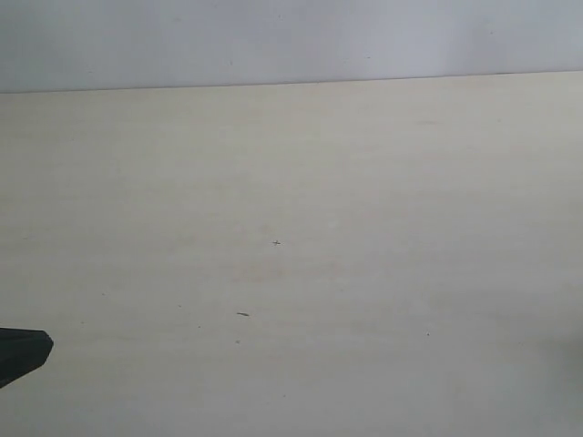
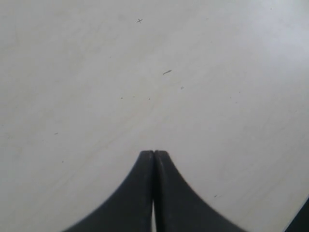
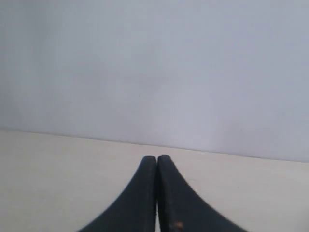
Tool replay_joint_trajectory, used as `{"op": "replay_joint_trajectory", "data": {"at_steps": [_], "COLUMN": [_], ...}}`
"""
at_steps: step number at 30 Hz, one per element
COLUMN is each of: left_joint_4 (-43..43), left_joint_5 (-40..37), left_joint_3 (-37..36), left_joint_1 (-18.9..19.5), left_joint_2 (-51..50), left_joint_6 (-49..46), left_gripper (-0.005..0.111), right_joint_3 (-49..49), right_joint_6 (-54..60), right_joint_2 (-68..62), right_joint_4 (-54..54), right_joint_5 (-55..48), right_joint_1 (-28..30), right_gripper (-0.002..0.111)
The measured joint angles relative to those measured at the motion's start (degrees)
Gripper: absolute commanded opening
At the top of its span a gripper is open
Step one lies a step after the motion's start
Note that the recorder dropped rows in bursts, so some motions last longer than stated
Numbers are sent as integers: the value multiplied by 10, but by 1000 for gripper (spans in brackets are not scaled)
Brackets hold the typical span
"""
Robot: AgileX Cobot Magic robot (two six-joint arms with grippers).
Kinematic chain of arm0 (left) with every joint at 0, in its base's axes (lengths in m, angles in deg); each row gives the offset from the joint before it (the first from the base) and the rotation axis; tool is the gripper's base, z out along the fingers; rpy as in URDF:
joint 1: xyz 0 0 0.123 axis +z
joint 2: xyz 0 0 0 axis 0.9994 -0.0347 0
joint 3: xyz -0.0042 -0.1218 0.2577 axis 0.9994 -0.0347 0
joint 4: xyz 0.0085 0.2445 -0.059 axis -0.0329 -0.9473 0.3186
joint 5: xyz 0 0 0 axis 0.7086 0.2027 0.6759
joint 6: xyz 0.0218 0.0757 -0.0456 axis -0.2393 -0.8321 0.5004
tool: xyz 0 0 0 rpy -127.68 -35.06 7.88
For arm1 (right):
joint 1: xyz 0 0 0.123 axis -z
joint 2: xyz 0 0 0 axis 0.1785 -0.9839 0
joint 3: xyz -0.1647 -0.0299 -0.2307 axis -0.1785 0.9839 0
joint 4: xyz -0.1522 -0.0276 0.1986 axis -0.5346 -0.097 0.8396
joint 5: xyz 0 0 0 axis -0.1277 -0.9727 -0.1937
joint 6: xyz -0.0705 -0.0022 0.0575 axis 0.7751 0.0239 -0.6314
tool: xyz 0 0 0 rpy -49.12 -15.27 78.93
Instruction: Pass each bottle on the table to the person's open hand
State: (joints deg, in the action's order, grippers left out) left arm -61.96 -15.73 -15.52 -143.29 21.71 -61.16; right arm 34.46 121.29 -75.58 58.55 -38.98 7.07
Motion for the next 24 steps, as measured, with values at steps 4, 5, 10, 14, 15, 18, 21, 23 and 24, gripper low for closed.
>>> {"op": "replay_joint_trajectory", "data": {"at_steps": [4,5,10,14,15,18,21,23,24], "left_joint_4": [0,0,0,0,0,0,0,0,0], "left_joint_5": [0,0,0,0,0,0,0,0,0], "left_joint_3": [0,0,0,0,0,0,0,0,0], "left_joint_1": [0,0,0,0,0,0,0,0,0], "left_joint_2": [0,0,0,0,0,0,0,0,0], "left_joint_6": [0,0,0,0,0,0,0,0,0], "left_gripper": [0,0,0,0,0,0,0,0,0], "right_joint_3": [0,0,10,29,34,59,90,113,121], "right_joint_6": [1,1,1,-21,-38,-149,-310,-381,-396], "right_joint_2": [6,6,6,11,18,52,99,126,131], "right_joint_4": [0,0,0,-21,-36,-133,-280,-348,-364], "right_joint_5": [0,0,-4,-3,-2,11,18,21,22], "right_joint_1": [0,0,0,0,0,0,0,0,0], "right_gripper": [0,0,0,0,0,0,0,0,0]}}
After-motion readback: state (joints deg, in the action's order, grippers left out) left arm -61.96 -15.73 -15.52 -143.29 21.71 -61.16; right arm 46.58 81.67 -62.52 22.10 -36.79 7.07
